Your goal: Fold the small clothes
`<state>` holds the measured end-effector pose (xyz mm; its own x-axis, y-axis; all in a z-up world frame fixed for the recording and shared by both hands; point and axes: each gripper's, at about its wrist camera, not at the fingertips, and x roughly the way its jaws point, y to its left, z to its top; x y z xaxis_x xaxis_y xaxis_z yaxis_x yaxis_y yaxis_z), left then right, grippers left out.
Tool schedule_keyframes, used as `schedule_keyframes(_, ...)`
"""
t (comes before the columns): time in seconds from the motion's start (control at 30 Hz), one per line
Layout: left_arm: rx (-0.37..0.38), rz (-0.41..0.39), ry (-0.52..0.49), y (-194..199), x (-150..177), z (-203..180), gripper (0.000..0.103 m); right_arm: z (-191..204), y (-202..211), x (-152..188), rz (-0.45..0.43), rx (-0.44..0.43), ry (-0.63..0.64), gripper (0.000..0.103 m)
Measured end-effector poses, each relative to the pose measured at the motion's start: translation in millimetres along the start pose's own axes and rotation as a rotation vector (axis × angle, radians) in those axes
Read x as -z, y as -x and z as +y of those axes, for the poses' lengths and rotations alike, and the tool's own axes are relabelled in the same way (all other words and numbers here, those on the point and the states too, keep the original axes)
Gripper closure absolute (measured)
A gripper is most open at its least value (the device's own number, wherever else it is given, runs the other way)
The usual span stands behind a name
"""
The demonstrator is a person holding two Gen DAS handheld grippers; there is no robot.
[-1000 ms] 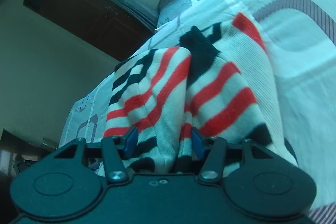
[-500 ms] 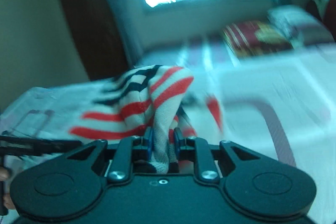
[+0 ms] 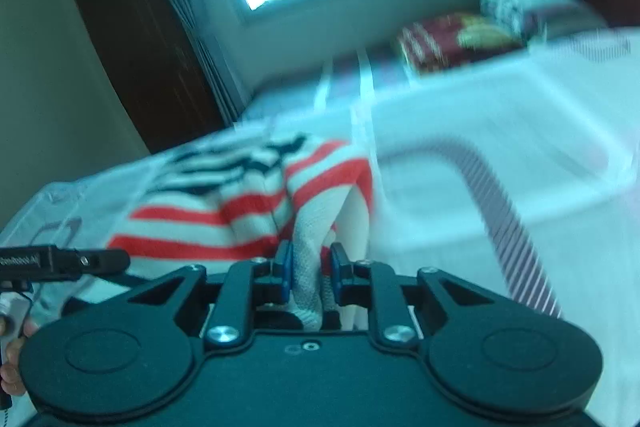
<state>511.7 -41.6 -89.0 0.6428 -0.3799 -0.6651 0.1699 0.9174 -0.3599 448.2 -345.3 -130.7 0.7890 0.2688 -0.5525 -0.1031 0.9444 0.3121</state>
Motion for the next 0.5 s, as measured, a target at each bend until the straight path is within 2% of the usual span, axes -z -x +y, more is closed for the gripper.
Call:
schedule_keyframes(0.1,0.002,-0.002,0.007,1,-1,2,0.017,-10,7,-3,-0.006,-0.053,-0.061,0.082)
schedule_keyframes(0.23,-0.004,-0.029,-0.008,9,-7,0,0.017,-32,16,-16,-0.065,-0.125,-0.114,0.064)
schedule_keyframes(0.3,-0.002,-0.016,-0.020,7,-8,1,0.017,-59,10,-24,-0.055,-0.188,-0.221,0.066)
schedule_keyframes(0.37,0.014,-0.004,-0.011,4,-9,4,0.017,-76,-5,-33,-0.037,-0.213,-0.284,0.067)
schedule_keyframes(0.5,0.033,0.014,-0.020,0,-11,6,0.017,-88,-39,-43,0.037,-0.338,-0.377,0.069)
